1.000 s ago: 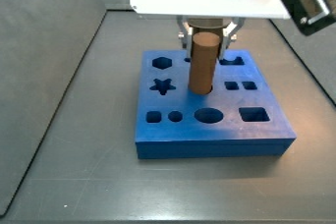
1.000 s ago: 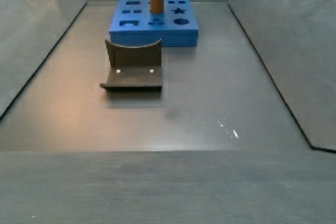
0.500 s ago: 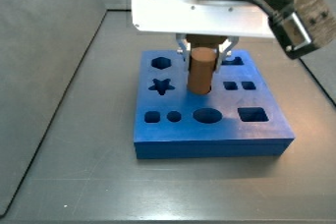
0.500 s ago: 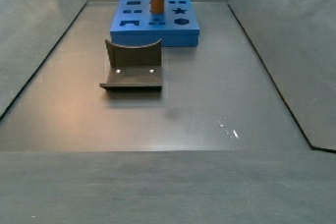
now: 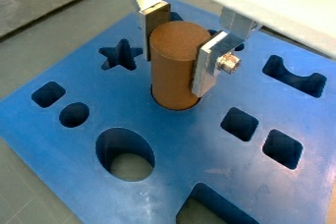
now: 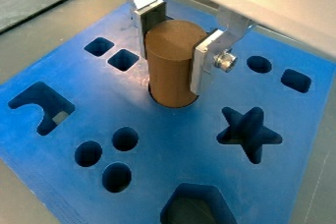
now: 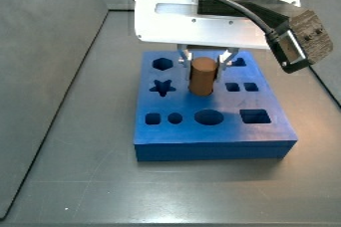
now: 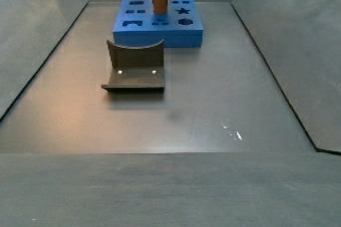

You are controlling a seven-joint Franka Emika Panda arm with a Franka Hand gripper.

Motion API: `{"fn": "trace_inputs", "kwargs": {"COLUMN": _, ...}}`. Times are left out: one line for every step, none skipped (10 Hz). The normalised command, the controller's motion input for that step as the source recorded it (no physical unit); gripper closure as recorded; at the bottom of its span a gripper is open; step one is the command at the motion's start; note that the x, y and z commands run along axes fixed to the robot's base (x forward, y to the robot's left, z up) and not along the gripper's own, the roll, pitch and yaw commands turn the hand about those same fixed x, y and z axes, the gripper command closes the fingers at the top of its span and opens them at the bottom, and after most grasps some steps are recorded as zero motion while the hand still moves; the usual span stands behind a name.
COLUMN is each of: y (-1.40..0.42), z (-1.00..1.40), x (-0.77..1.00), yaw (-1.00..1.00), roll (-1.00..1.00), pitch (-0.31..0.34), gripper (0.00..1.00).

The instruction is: Insert the round object.

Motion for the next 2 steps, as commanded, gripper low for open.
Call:
{"fn": "trace_inputs", "kwargs": {"y": 0.00, "z": 0.00, "x": 0.00, "yaw": 0.00, "roll": 0.01, "pitch": 0.000, "gripper": 1.00}}
{"fn": "trace_inputs", "kwargs": {"y": 0.00, "z": 0.00, "x": 0.00, "yaw": 0.00, "roll": 0.00, "pitch": 0.000, "gripper": 1.00}}
